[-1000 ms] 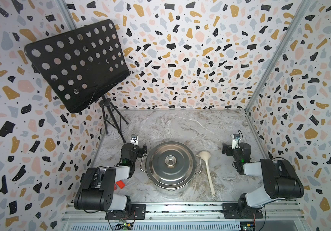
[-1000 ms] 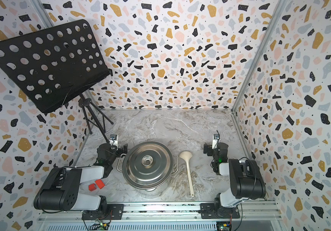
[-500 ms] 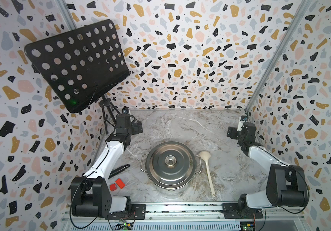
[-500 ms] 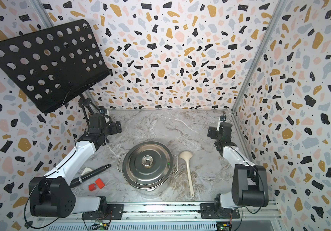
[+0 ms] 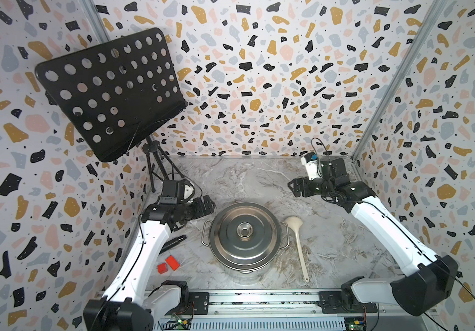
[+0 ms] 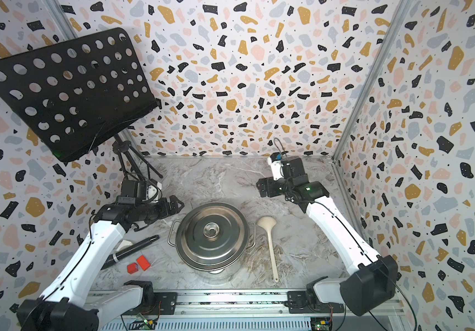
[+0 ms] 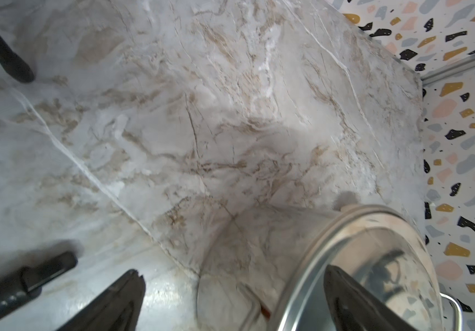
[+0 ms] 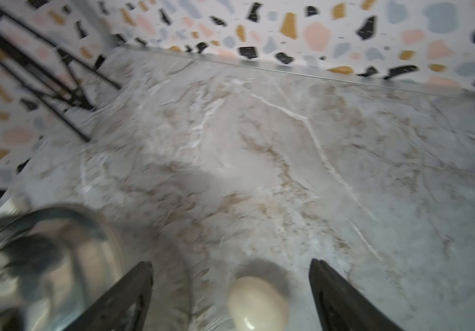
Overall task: Stir the soup with a spoon
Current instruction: Pick up the lid from the pan.
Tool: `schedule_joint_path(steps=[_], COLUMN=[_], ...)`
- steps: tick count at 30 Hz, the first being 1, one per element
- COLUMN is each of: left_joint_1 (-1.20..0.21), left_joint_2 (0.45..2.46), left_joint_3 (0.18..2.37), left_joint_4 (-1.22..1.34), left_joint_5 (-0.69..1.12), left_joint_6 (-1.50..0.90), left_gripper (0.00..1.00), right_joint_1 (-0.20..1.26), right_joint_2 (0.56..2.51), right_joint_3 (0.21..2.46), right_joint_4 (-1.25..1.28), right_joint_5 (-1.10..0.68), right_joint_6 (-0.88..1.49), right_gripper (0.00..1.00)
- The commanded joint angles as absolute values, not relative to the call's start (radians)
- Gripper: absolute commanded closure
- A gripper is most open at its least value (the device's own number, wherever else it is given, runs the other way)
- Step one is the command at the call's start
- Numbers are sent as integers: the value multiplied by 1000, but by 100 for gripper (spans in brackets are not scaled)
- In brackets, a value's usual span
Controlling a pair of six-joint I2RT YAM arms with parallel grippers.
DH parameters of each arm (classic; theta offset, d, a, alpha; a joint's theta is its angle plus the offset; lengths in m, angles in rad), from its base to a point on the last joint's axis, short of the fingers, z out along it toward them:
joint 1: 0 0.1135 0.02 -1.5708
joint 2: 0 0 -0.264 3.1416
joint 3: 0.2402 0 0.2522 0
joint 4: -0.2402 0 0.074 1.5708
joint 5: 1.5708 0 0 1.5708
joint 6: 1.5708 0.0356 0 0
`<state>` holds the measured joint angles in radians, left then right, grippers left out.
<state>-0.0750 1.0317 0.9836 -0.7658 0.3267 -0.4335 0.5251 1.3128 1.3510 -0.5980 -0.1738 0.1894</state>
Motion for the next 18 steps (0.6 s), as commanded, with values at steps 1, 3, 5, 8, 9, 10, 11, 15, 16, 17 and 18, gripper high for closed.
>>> schedule_joint_path(steps=[1, 3, 5, 8, 9, 10, 11, 15, 16, 17, 18], left_joint_1=[-77, -77, -77, -77, -77, -77, -77, -77, -77, -77, -77], left_joint_2=[942, 941, 926, 891, 889, 889, 887, 885, 887, 888, 892], left_joint_3=[996, 1022, 1015, 968, 959, 955, 952, 948, 948, 952, 956], left_joint_4=[-846, -910, -927, -902, -898, -899, -899, -891, -885, -883, -884], left_joint_5=[345, 334, 330, 318, 317, 319, 318, 338, 350, 360, 364], left_joint_6=[-438, -428, -426, -430, -430, -430, -430, -427, -424, -423, -423], left_gripper=[0, 1, 1, 1, 1, 1, 1, 1, 1, 1, 0], right_joint_1=[706, 831, 949, 1054, 1088, 1114, 1135, 1196, 1204, 1206, 1206], right_joint_2=[1315, 1355, 1400, 1459, 1479, 1500, 1519, 1605, 1622, 1637, 1652], right_joint_3=[1445, 1501, 1546, 1578, 1584, 1592, 1602, 1670, 1685, 1695, 1704], right_joint_4=[-889, -963, -1011, -1029, -1030, -1030, -1030, -1033, -1032, -1033, -1032], right_joint_5=[-154, -108, -48, -17, -2, 19, 36, 91, 98, 103, 108], right_joint_6=[118, 96, 77, 100, 112, 120, 125, 121, 120, 121, 123], right_gripper=[6, 3, 2, 0, 0, 0, 0, 0, 0, 0, 0])
